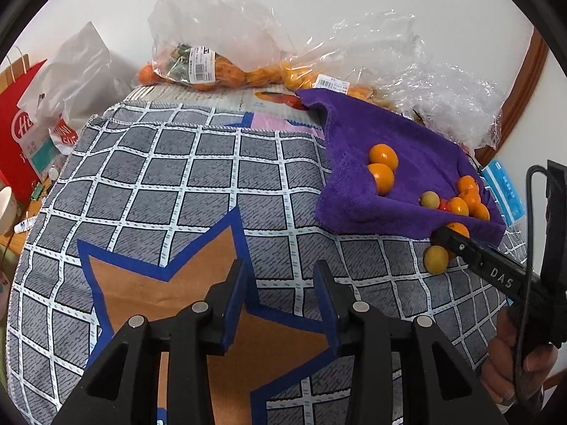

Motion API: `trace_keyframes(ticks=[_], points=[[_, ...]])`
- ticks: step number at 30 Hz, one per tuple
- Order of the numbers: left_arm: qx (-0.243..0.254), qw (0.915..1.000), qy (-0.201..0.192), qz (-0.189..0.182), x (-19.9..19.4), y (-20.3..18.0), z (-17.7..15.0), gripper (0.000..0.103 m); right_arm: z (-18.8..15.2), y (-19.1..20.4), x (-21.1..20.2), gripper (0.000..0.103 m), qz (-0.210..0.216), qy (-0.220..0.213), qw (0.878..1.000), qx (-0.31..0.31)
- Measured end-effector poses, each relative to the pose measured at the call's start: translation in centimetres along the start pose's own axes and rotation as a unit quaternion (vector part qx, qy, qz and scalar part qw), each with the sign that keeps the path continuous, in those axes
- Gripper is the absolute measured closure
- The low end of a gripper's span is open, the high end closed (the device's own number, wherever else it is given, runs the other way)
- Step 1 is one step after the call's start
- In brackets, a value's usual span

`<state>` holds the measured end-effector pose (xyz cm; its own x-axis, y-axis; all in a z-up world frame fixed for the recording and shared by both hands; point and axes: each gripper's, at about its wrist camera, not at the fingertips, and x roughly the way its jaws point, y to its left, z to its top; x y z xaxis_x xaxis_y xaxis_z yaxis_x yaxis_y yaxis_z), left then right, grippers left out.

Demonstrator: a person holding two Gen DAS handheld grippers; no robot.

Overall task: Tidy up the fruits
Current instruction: 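Grasp a large orange with the right gripper while the left grasps a yellow fruit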

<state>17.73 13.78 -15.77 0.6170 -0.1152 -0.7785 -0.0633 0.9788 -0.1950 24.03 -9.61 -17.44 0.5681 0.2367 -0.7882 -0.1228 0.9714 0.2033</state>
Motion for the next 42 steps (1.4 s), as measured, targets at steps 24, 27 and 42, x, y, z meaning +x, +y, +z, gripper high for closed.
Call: trace_keyframes(ticks=[24,27,42], points=[[0.047,0.9965,0.044,-0.054,1.6,-8.5,-2.1,0.064,-2.6,-7.5,-7.6,0.06,-0.029,-0.045,0.998,0.014],[0.053,0.9953,0.046,-0.066,2.1,-10.3,-2.2,0.058,-3.3,-9.0,-8.4,0.06,-0.035,-0.046,0.998,0.013],[0.07,0.997,0.02,-0.029,4.7,-15.6,-1.0,0.064,-5.7,-12.4,-8.0,0.061,-0.051,-0.031,0.998,0.004]])
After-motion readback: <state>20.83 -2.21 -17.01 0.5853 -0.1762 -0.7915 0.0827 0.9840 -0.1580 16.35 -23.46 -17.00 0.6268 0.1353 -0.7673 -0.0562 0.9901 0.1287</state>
